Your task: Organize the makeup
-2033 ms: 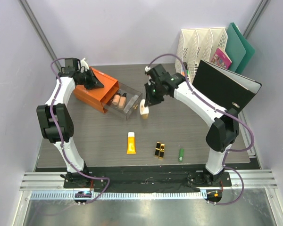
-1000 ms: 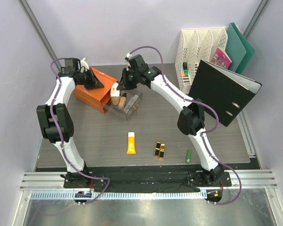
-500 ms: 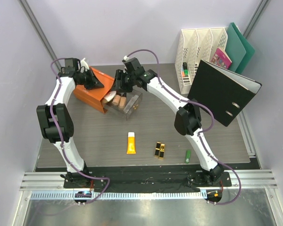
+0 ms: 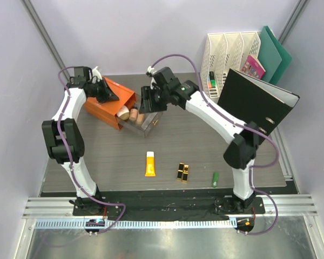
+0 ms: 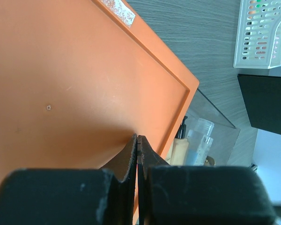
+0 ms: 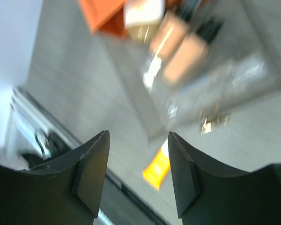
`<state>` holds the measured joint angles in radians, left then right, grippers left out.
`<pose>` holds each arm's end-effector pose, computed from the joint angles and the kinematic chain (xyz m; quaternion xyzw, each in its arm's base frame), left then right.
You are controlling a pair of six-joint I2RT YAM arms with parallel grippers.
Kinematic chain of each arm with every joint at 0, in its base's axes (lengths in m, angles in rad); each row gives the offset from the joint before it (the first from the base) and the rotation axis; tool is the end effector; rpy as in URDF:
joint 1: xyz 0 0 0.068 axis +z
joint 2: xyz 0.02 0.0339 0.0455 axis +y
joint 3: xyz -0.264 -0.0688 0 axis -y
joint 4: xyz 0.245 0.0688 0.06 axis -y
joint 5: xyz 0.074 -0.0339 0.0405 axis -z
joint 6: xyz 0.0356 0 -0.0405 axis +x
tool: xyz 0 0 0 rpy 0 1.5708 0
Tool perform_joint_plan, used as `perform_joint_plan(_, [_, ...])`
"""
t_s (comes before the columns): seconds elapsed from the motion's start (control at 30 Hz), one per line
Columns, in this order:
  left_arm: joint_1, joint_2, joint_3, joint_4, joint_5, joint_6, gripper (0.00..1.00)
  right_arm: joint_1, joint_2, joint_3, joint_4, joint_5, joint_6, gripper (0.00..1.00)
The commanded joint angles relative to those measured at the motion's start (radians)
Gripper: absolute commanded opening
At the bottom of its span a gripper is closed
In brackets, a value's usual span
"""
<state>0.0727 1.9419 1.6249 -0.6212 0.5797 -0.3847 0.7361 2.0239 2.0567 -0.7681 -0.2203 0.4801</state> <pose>0.4289 0.0117 0.2565 -0.1199 0.9072 -0.3146 0.2523 0.3350 0.3140 0.3459 -0.1602 0.8953 0.3128 0.2736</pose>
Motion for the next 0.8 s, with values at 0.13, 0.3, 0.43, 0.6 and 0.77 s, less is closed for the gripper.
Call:
perform_joint_plan(0.13, [-0.001, 0.157, -0.122, -0.353, -0.253, 0.101, 0.00, 0.163, -0.200, -0.308, -0.148, -0.004, -0.144, 0.61])
perform_joint_plan(0.3, [-0.001, 0.160, -0.126, -0.351, -0.254, 0.102, 0.00, 0.239, -0.212, -0.440, -0.155, 0.010, -0.141, 0.63])
perform_joint_plan(0.43, [-0.001, 0.163, -0.129, -0.347, -0.250, 0.101, 0.00, 0.278, -0.150, -0.501, -0.148, 0.103, -0.144, 0.63])
perform_joint_plan(0.6, [-0.002, 0.157, -0.138, -0.351, -0.253, 0.106, 0.00, 0.309, -0.056, -0.495, -0.060, 0.134, -0.132, 0.67])
perform_joint_plan(0.77, [-0.001, 0.144, -0.154, -0.347, -0.253, 0.106, 0.00, 0.315, 0.021, -0.457, -0.019, 0.142, -0.118, 0.74])
